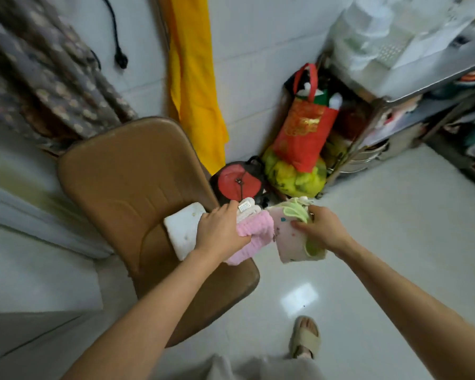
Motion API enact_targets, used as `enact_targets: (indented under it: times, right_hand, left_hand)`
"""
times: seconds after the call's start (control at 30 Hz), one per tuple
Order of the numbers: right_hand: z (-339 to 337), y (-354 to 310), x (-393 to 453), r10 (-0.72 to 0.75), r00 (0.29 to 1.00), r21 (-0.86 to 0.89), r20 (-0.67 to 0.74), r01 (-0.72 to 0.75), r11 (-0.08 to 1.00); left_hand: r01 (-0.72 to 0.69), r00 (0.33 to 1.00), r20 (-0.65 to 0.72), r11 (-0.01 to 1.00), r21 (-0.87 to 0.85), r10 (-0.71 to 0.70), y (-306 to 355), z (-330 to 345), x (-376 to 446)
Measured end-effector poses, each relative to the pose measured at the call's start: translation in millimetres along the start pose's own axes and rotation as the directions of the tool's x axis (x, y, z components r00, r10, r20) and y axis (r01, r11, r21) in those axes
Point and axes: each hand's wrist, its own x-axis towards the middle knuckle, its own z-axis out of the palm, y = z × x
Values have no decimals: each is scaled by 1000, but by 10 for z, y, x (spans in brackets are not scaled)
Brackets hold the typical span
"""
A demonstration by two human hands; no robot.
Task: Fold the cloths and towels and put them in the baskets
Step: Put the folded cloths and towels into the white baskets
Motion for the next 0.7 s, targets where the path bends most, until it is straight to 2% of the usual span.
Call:
enact_targets:
  times: [0.13,0.3,0.43,0.57,0.7]
  right_hand:
    - [-923,656,7,-6,990,-9,-143,4,1000]
    - [-2155,1480,369,-46,962,-62,-269,30,998]
    - [-3053,1969,725,-51,934,-102,-354,15,995]
    - [-3752,2307,1126,-63,920,-105,-386,24,994]
    - [-4329,2520,1637,-54,895,-57,-443,32,998]
  left_hand:
    - [-181,984,3,983,11,181,996,26,540]
    - [-269,963,-9,963,-19,269,2414,127,1470]
    - [-355,935,-8,935,20,355,3452,128,2079]
    - [-399,916,-28,916,25,400,4103,161,2688]
    - [-426,905,-45,904,-50,424,4573,229,3431]
